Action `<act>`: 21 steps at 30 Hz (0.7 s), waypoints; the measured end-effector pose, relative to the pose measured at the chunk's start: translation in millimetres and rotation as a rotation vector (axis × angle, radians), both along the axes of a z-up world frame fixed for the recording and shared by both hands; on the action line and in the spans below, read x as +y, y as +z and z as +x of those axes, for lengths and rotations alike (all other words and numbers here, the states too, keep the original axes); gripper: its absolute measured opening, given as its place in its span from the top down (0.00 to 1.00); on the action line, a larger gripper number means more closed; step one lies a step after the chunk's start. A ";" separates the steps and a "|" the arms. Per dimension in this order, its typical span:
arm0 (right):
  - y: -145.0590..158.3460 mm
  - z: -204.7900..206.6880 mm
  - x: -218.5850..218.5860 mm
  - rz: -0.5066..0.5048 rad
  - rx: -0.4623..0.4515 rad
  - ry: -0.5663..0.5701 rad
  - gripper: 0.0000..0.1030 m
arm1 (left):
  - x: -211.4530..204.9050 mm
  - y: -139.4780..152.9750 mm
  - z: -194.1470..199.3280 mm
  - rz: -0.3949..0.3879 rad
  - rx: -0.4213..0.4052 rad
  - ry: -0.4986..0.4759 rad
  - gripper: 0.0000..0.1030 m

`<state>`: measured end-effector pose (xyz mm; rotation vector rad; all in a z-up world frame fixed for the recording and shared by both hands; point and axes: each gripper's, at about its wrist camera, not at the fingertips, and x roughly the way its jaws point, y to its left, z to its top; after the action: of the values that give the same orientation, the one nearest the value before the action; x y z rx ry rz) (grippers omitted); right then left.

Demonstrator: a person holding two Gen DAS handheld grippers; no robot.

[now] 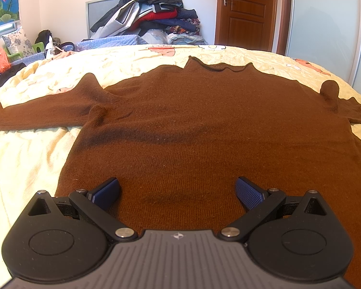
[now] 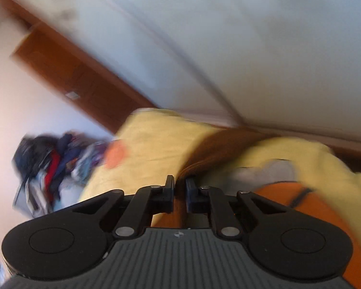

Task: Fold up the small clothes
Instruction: 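Grasp the brown sweater's sleeve cuff with the right gripper and lift it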

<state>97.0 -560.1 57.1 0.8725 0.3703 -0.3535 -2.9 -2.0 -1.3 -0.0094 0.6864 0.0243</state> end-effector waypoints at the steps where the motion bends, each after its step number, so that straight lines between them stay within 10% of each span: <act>1: 16.0 1.5 25.0 -0.055 -0.027 0.060 0.84 | 0.0 0.0 0.0 0.000 0.000 0.000 0.00; 6: 71.8 -12.0 222.8 -0.331 -0.174 0.578 0.75 | 0.0 0.0 0.0 0.000 0.000 0.000 0.00; 7: 68.0 -18.2 265.0 -0.344 -0.179 0.709 0.38 | -0.1 -0.3 0.2 0.001 0.000 -0.001 0.00; 9: 50.1 -28.9 329.7 -0.349 -0.141 0.904 0.09 | 0.0 -0.2 0.0 0.000 0.000 -0.003 0.00; 13: 14.1 -48.0 373.3 -0.337 -0.063 1.032 0.24 | 0.2 -0.4 0.0 -0.002 -0.001 -0.006 0.00; 16: 13.8 -41.6 329.1 -0.297 -0.037 0.910 0.24 | 0.3 -0.4 0.9 -0.004 -0.001 -0.005 0.00; 21: 26.0 -31.0 158.4 -0.035 -0.054 0.388 0.21 | 0.6 -0.4 1.0 -0.005 -0.001 -0.005 0.00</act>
<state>65.9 -401.7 83.1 0.7550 0.4720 0.0225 -2.0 -1.4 -1.7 -0.0121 0.6855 0.0179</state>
